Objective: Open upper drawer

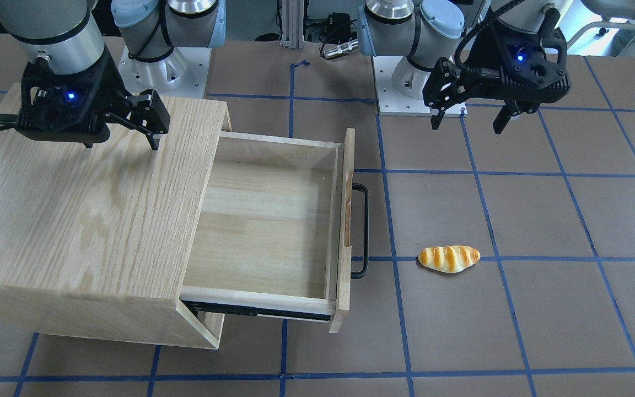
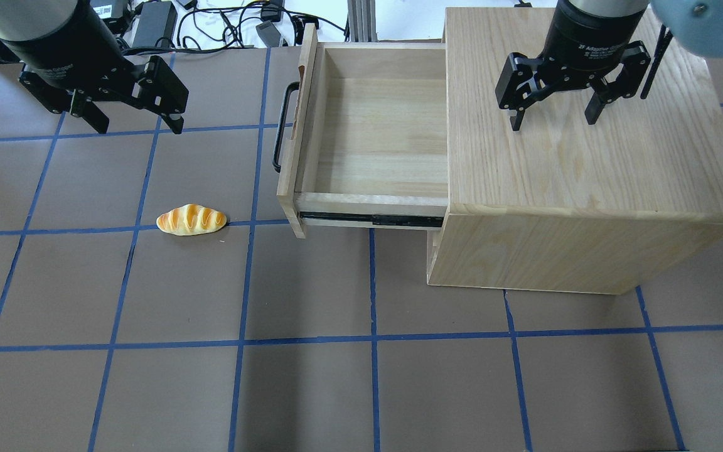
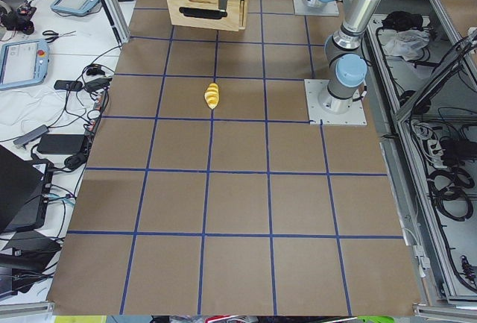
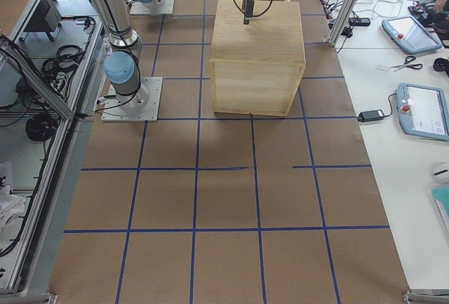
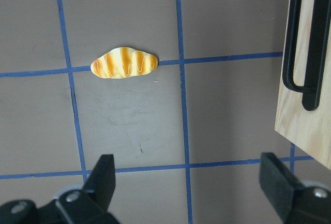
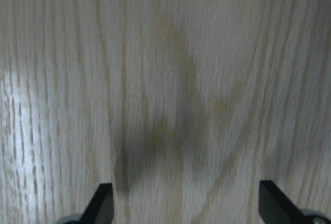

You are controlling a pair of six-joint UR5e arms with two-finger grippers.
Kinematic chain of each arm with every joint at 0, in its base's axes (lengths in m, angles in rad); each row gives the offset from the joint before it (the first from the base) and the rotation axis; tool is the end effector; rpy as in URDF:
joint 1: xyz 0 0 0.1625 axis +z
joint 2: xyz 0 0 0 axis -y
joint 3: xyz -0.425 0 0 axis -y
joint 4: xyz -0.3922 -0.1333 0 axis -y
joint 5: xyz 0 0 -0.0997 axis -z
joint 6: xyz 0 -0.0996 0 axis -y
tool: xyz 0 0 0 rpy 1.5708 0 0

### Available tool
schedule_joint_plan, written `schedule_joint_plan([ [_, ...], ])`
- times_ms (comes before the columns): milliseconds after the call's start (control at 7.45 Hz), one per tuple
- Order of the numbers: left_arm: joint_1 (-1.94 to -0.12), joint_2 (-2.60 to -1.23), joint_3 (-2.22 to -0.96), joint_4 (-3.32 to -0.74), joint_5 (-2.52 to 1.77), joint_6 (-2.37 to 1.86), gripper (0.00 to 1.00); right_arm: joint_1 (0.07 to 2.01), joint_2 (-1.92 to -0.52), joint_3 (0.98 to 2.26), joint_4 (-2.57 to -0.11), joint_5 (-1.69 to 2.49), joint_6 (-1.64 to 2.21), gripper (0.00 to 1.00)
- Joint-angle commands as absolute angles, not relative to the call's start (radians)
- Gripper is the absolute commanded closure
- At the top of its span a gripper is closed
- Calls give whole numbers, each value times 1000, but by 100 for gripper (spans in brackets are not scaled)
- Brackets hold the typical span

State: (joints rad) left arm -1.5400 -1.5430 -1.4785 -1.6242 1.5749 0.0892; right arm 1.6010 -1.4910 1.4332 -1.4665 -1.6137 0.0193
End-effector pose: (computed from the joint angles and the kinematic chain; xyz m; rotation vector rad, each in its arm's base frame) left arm -0.1179 -0.4875 0.5416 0.0912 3.1304 -0.1039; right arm 0.1447 -0.5163 0.5048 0.0184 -3.0967 -0.0703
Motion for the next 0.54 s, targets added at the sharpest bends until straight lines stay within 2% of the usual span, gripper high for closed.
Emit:
schedule_joint_plan([
  [0,-1540,-1530,-1482,-1623,1577,94,0,1601,-1491,1433,-1466,-1614,20,0],
  [402,-1539,-1516,-1509,-1621,1583,109,0,1601,-1491,1434,-1466,-1614,20,0],
])
